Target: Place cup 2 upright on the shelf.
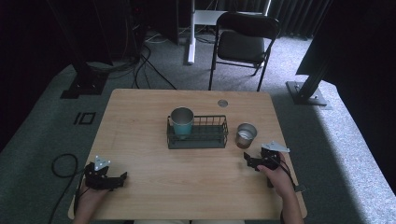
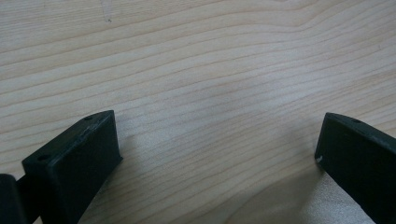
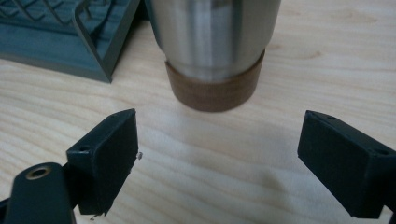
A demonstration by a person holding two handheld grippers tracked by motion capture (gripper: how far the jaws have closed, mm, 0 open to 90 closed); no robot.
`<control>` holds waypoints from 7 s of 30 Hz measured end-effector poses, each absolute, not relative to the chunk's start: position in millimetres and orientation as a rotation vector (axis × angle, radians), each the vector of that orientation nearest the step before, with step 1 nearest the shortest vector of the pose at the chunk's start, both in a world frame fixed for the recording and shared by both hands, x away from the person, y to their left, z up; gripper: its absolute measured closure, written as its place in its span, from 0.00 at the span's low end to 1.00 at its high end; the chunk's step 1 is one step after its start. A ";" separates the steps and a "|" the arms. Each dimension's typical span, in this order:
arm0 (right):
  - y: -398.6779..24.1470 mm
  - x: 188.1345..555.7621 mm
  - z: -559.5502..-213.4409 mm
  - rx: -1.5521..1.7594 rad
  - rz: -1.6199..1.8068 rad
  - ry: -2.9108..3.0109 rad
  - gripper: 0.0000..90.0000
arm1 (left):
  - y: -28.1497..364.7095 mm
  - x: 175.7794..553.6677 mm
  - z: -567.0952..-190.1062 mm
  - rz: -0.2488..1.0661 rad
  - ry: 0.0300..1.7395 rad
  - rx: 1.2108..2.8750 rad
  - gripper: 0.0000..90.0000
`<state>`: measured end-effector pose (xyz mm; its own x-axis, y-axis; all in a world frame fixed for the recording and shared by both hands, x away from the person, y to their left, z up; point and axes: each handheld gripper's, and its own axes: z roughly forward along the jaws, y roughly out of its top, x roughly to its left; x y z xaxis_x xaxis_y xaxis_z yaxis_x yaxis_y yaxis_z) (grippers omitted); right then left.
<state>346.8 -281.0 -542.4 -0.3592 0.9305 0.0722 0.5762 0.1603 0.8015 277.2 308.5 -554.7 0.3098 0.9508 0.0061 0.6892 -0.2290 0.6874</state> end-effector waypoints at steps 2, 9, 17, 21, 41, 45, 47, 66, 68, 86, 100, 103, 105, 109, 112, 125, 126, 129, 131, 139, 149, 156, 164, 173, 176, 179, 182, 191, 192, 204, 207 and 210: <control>-279.8 348.5 -540.6 1.423 1.080 2.000 0.13 | 308.5 277.3 -554.7 0.584 1.448 1.999 0.00; -277.5 354.3 -537.0 1.414 1.114 1.983 0.13 | 308.5 277.2 -554.8 0.585 1.448 1.999 0.00; -274.8 361.1 -533.7 1.404 1.132 1.969 0.13 | 308.5 277.3 -554.7 0.585 1.448 1.999 0.00; -273.1 365.0 -531.0 1.401 1.135 1.960 0.13 | 308.5 277.3 -554.8 0.585 1.448 1.999 0.00; -268.2 382.5 -529.6 1.394 1.172 1.923 0.13 | 308.5 277.3 -554.7 0.585 1.448 1.999 0.00; -267.7 385.4 -531.2 1.393 1.174 1.923 0.13 | 308.5 277.3 -554.7 0.585 1.448 1.999 0.00; -267.9 387.1 -532.2 1.395 1.175 1.916 0.13 | 308.5 277.3 -554.8 0.585 1.448 1.999 0.00; -262.7 397.3 -532.5 1.386 1.197 1.901 0.13 | 308.5 277.3 -554.8 0.584 1.447 1.999 0.00; -260.7 398.2 -533.6 1.380 1.196 1.906 0.13 | 308.5 277.3 -554.7 0.584 1.448 1.999 0.00; -252.3 402.1 -532.8 1.352 1.159 1.842 0.20 | 308.5 277.3 -554.7 0.584 1.448 1.999 0.00; -257.3 399.3 -518.6 1.337 1.151 1.849 0.20 | 308.5 277.3 -554.7 0.584 1.448 1.999 0.00; -257.9 399.0 -515.1 1.331 1.152 1.848 0.20 | 308.5 277.3 -554.7 0.584 1.448 1.999 0.00; -258.4 398.8 -511.8 1.327 1.152 1.844 0.20 | 308.6 277.3 -554.7 0.584 1.448 2.000 0.00; -258.8 398.3 -503.8 1.307 1.151 1.850 0.20 | 308.5 277.3 -554.8 0.584 1.448 1.999 0.00; -259.0 397.5 -494.4 1.293 1.158 1.843 0.20 | 308.5 277.3 -554.8 0.584 1.448 1.999 0.00; -255.1 396.6 -464.7 1.225 1.184 1.836 0.20 | 308.6 277.3 -554.7 0.584 1.448 2.000 0.00; -254.3 396.8 -463.2 1.221 1.187 1.834 0.20 | 308.6 277.3 -554.7 0.584 1.448 2.000 0.00; -251.0 397.3 -456.7 1.205 1.196 1.840 0.20 | 308.6 277.3 -554.7 0.584 1.448 2.000 0.00; -249.4 397.6 -453.5 1.198 1.198 1.842 0.20 | 308.6 277.3 -554.7 0.584 1.448 2.000 0.00; -242.1 398.6 -436.5 1.174 1.229 1.834 0.20 | 308.6 277.3 -554.7 0.584 1.448 2.000 0.00; -229.6 399.9 -421.7 1.128 1.254 1.857 0.20 | 308.6 277.2 -554.7 0.584 1.448 2.000 0.00; -217.4 401.5 -416.7 1.097 1.277 1.879 0.20 | 308.6 277.3 -554.7 0.584 1.448 1.999 0.00; -200.4 403.7 -413.8 1.064 1.297 1.909 0.20 | 308.6 277.2 -554.7 0.584 1.448 2.000 0.00; -181.6 407.2 -412.4 1.030 1.320 1.939 0.20 | 308.6 277.2 -554.7 0.584 1.448 1.999 0.00; -174.8 408.1 -413.8 1.024 1.322 1.951 0.20 | 308.6 277.2 -554.7 0.584 1.448 1.999 0.00; -168.7 409.6 -415.7 1.006 1.325 1.965 0.20 | 308.5 277.2 -554.7 0.584 1.448 1.999 0.00; -163.0 411.4 -418.0 1.002 1.328 1.967 0.20 | 308.6 277.2 -554.7 0.584 1.448 1.999 0.00; -149.9 416.2 -427.3 1.005 1.322 1.983 0.20 | 308.6 277.2 -554.7 0.584 1.448 2.000 0.00; -149.0 416.8 -428.4 1.005 1.320 1.984 0.20 | 308.6 277.2 -554.7 0.584 1.448 1.999 0.00; -136.8 420.6 -442.1 1.007 1.320 2.023 0.20 | 308.6 277.2 -554.7 0.584 1.448 2.000 0.00; -135.0 421.6 -446.3 1.015 1.315 2.030 0.20 | 308.6 277.2 -554.7 0.584 1.448 2.000 0.00; -133.7 422.6 -449.9 1.026 1.311 2.033 0.20 | 308.6 277.2 -554.7 0.584 1.448 2.000 0.00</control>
